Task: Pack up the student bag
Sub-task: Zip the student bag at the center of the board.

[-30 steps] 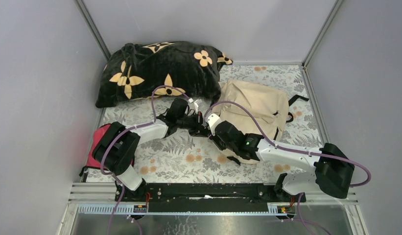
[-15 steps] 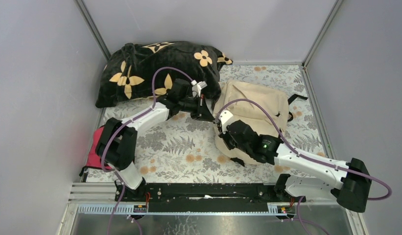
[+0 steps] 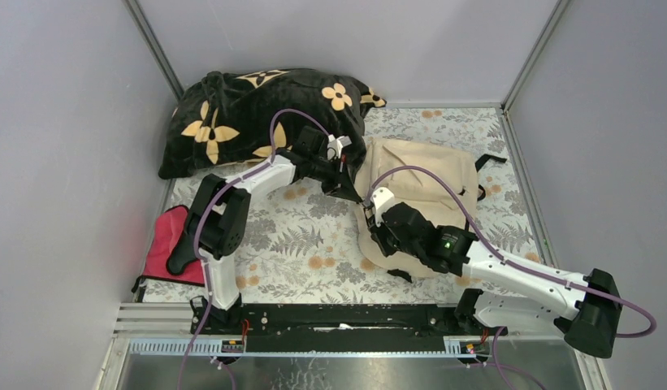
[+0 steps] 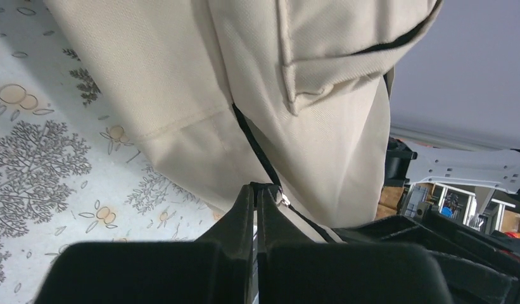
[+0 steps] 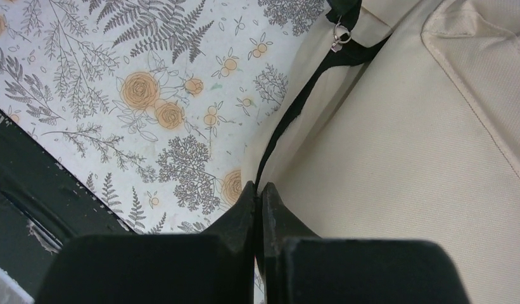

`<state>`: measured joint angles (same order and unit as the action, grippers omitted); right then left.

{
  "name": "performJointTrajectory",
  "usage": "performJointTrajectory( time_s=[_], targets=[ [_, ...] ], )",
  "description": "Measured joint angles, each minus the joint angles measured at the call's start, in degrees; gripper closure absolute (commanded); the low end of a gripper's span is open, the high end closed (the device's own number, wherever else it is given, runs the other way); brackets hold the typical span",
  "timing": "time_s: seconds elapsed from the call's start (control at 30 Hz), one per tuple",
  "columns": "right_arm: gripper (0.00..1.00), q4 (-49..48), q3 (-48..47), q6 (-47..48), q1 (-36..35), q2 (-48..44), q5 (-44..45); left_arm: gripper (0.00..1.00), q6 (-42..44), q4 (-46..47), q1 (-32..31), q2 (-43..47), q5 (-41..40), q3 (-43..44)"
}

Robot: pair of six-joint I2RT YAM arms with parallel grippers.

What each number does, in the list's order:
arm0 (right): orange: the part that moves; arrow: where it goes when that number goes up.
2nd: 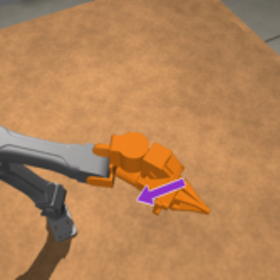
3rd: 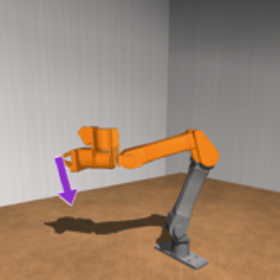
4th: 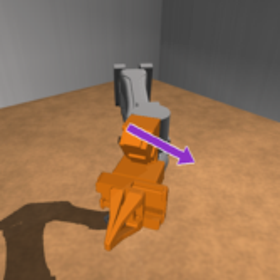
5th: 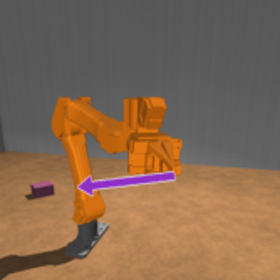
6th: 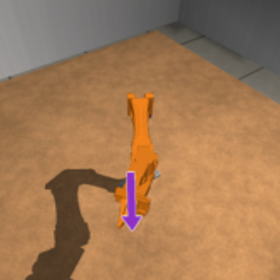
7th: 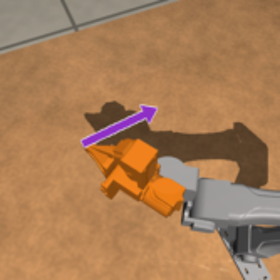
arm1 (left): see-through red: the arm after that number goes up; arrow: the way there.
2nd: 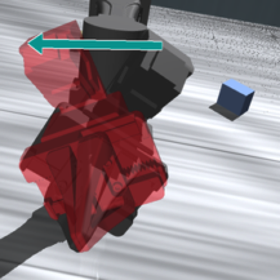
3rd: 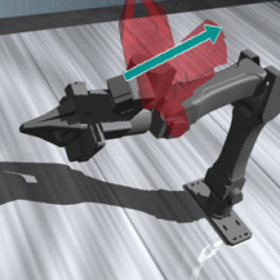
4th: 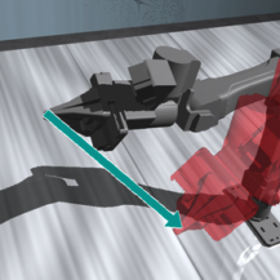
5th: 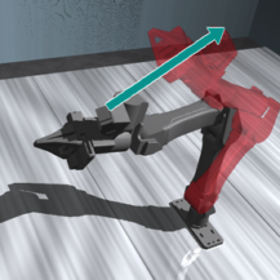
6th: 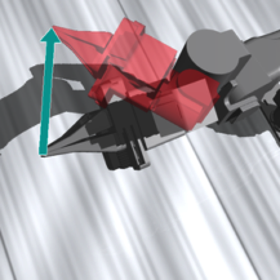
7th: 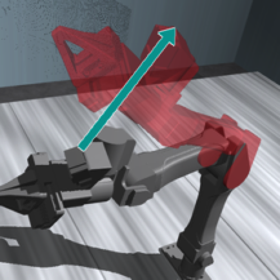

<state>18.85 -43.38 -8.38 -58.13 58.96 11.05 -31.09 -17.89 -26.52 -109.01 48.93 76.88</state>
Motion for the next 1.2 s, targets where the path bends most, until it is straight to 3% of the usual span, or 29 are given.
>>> performJointTrajectory(
  time_s=[0.27, 0.53, 0.9, 0.97, 1.03, 1.07, 1.2],
  targets=[
    [1.0, 0.7, 0.0, -0.3, 0.0, -1.2, -0.1, 1.0, 0.2, -2.7, 0.3, -4.0, -1.0, 6.4],
    [1.0, 2.7, -0.6, 0.2, 0.1, -2.3, -0.9, 1.0, 1.3, -7.9, 0.4, -13.5, -2.8, 18.1],
    [1.0, 6.9, -0.8, 3.0, 0.1, -6.3, -2.7, 1.0, 1.2, -9.4, 0.9, -15.1, -3.4, 20.0],
    [0.91, 8.5, -1.1, 3.2, 0.0, -6.4, -5.0, 1.0, 1.2, -7.1, 2.0, -15.1, -6.6, 20.5],
    [0.64, 9.8, -1.2, 3.1, -0.6, -6.3, -8.1, 1.0, 1.2, -3.7, 4.7, -15.1, -9.9, 21.4],
    [0.57, 9.9, -1.2, 2.8, -0.9, -5.9, -9.8, 1.0, 1.0, -2.3, 6.1, -15.0, -10.7, 22.0],
    [0.35, 7.4, -1.9, 1.3, -1.8, -3.5, -12.8, 1.0, 0.7, 1.6, 9.5, -14.0, -12.4, 22.8]
  ],
)
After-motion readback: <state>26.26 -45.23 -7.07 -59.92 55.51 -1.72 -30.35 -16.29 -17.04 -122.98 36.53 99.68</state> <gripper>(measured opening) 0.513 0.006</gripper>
